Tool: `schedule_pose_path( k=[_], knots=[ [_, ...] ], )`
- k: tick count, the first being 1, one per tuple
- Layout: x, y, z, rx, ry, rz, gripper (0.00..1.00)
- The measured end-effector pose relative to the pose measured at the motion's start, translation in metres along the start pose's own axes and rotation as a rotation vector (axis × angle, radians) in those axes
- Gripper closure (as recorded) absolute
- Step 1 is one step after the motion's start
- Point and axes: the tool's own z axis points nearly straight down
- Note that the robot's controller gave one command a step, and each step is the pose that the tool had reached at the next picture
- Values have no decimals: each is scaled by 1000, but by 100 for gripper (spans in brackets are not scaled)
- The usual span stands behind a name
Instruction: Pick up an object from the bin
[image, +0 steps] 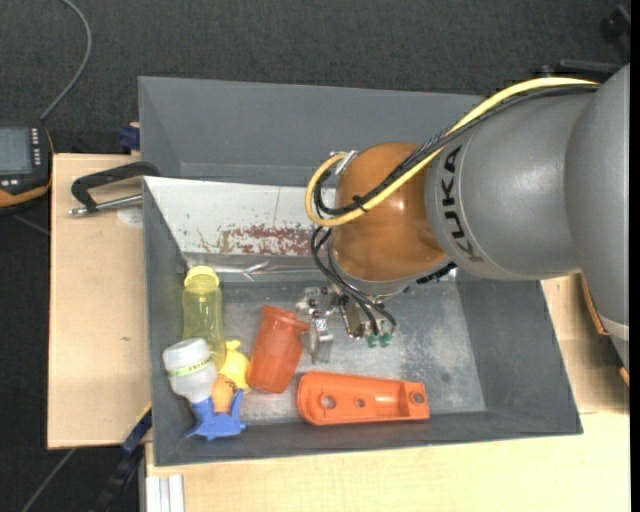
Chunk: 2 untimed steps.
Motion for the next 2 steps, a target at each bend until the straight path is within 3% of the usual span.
schedule_pose_path(
  k=[1, 2],
  knots=[
    [-8, -1, -16, -1, -12, -1, 100],
    [0, -7, -53, 0, 2, 4, 100]
  ],
)
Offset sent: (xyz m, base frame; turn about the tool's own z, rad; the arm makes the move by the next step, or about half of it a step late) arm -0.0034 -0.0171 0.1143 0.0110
